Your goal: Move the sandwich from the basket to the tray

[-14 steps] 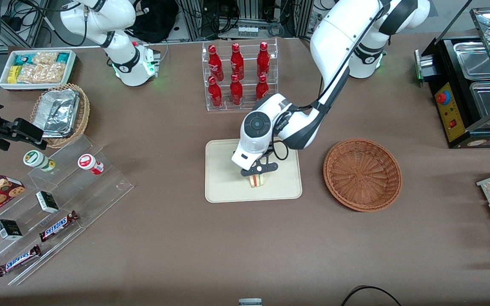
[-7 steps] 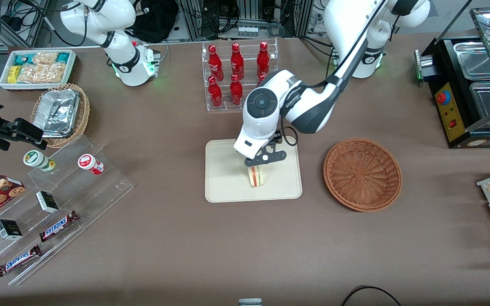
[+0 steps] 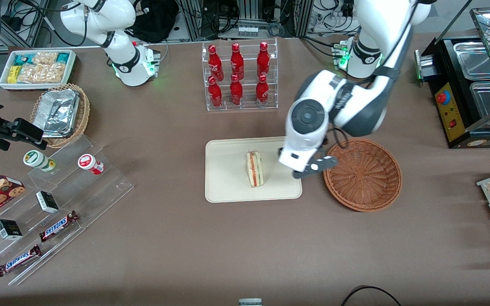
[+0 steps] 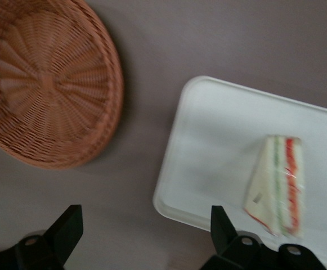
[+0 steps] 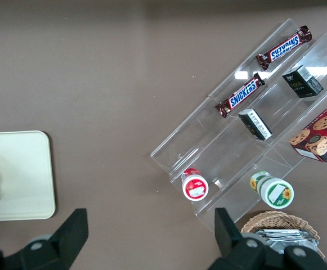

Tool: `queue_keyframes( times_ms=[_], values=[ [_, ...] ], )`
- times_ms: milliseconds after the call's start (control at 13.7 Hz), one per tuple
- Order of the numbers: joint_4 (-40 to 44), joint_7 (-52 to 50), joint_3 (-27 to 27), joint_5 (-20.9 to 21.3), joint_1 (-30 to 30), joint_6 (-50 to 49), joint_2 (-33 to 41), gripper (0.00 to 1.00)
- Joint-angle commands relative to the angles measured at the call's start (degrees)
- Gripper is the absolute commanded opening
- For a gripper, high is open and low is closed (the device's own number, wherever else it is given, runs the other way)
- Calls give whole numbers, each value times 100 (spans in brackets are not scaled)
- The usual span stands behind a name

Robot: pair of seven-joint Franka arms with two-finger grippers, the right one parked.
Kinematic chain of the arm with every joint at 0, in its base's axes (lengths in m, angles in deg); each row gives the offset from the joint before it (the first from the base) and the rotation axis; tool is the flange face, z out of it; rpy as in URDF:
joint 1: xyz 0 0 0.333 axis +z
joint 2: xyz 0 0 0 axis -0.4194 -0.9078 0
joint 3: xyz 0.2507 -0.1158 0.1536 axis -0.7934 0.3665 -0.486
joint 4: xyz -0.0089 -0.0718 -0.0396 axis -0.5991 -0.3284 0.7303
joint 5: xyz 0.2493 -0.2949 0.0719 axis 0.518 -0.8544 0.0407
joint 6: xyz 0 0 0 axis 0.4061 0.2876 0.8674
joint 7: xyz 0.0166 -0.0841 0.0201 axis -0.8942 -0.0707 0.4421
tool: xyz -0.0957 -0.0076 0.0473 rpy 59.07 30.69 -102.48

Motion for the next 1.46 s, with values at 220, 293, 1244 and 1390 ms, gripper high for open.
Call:
queue_keyframes(
  times_ms=[220, 293, 1244, 1390],
  values=[
    [-1160, 1886, 7, 69, 1093, -24, 1088, 100],
    [-1284, 2203, 7, 69, 1260, -41, 1238, 100],
    [-1382, 4728, 192, -326, 2799, -1156, 2417, 100],
    [-1137, 4737, 192, -317, 2808, -1490, 2461, 100]
  ],
)
